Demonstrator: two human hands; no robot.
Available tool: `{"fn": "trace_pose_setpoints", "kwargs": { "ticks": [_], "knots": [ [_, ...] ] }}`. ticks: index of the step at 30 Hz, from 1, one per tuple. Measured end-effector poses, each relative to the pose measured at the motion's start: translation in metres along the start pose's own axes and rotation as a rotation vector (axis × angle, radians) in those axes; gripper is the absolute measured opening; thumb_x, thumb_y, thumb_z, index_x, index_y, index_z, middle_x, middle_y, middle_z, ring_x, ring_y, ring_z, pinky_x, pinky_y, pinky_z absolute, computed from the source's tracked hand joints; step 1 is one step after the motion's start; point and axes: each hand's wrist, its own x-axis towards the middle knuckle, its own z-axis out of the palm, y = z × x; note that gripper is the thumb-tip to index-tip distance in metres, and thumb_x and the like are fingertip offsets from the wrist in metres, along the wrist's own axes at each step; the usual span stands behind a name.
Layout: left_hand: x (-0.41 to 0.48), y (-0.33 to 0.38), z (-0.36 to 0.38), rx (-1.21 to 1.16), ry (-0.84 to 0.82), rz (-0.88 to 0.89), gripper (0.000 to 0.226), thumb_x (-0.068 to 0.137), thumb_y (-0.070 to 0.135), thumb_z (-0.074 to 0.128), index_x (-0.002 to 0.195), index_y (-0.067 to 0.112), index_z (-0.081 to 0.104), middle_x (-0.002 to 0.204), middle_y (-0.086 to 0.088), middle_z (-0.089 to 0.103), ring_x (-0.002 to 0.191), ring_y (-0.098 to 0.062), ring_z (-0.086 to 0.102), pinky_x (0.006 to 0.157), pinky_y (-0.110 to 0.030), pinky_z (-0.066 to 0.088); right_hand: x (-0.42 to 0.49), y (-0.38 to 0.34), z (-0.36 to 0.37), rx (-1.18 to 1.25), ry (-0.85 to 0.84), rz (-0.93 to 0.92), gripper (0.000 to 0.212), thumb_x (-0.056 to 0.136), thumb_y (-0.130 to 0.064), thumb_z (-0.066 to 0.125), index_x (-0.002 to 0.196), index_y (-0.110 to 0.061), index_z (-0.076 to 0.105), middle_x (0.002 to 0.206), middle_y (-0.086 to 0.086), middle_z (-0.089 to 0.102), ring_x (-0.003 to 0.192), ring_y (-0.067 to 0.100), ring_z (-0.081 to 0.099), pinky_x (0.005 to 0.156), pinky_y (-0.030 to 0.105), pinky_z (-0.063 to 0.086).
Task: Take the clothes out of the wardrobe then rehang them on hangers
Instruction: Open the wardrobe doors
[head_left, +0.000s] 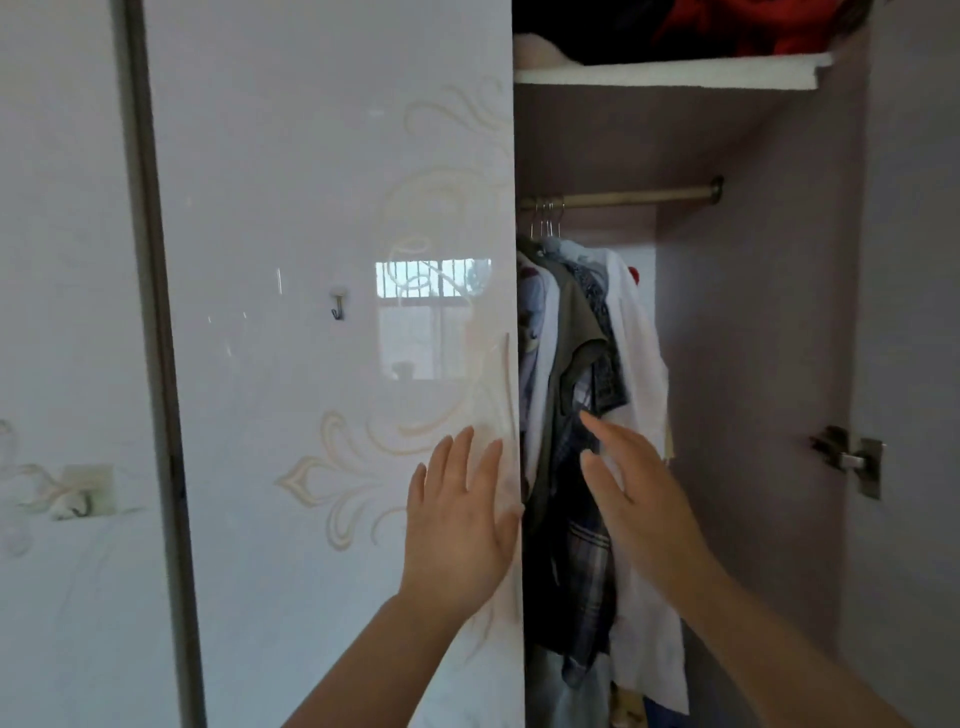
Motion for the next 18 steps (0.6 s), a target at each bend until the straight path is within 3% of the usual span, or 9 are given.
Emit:
{"fn": "trace_pose_setpoints", "kwargs": {
  "ticks": [5, 7, 10, 13, 16, 18],
  "knots": [
    [0.024, -0.039, 0.023, -0.038, -0.027, 0.007, 0.064, 0.084, 0.048, 0.035, 0.139, 0.016, 0.042, 0.141, -0.014, 0.044, 0.126, -0.035, 0.046, 0.097, -0.049, 0.042, 0.027, -0.004, 0.050, 0.310, -0.013, 0.185, 0.040, 0.099, -0.030, 0.038, 0.139, -0.029, 0.040, 0.129, -0.022, 0.043, 0.119, -0.009, 0.037, 0.092, -0.001, 0.025],
    [0.034, -0.042, 0.033, -0.070, -0.033, 0.017, 0.064, 0.086, 0.049, 0.032, 0.143, 0.019, 0.034, 0.147, -0.012, 0.038, 0.132, -0.033, 0.040, 0.102, -0.047, 0.037, 0.035, -0.001, 0.059, 0.469, -0.039, 0.270, 0.040, 0.100, -0.033, 0.034, 0.139, -0.031, 0.038, 0.138, -0.019, 0.040, 0.125, -0.005, 0.036, 0.105, 0.013, 0.026],
    [0.046, -0.040, 0.047, -0.044, 0.020, 0.078, 0.065, 0.085, 0.046, 0.047, 0.142, 0.020, 0.030, 0.145, -0.013, 0.040, 0.129, -0.035, 0.043, 0.098, -0.047, 0.039, 0.048, 0.004, 0.069, 0.619, -0.082, 0.381, 0.044, 0.097, -0.045, 0.031, 0.140, -0.036, 0.035, 0.142, -0.017, 0.039, 0.130, 0.003, 0.037, 0.113, 0.033, 0.027],
    [0.056, -0.036, 0.062, 0.027, 0.026, 0.083, 0.086, 0.072, 0.043, 0.071, 0.143, 0.020, 0.031, 0.145, -0.013, 0.039, 0.130, -0.037, 0.041, 0.097, -0.048, 0.040, 0.060, 0.009, 0.073, 0.700, -0.146, 0.427, 0.040, 0.095, -0.048, 0.030, 0.133, -0.040, 0.041, 0.128, -0.020, 0.049, 0.118, 0.002, 0.047, 0.106, 0.029, 0.033],
    [0.051, -0.035, 0.061, 0.040, 0.044, 0.095, 0.092, 0.067, 0.043, 0.074, 0.144, 0.020, 0.030, 0.147, -0.012, 0.038, 0.131, -0.036, 0.039, 0.097, -0.050, 0.039, 0.060, 0.006, 0.074, 0.786, -0.177, 0.458, 0.033, 0.083, -0.058, 0.033, 0.109, -0.047, 0.050, 0.113, -0.024, 0.054, 0.107, -0.001, 0.051, 0.103, 0.029, 0.034],
    [0.051, -0.035, 0.063, 0.053, 0.051, 0.097, 0.090, 0.070, 0.043, 0.071, 0.145, 0.021, 0.028, 0.148, -0.011, 0.035, 0.133, -0.035, 0.037, 0.099, -0.049, 0.037, 0.062, 0.011, 0.075, 0.812, -0.209, 0.454, 0.038, 0.082, -0.060, 0.030, 0.113, -0.047, 0.048, 0.116, -0.024, 0.054, 0.112, 0.001, 0.050, 0.108, 0.033, 0.030]
  ]
}}
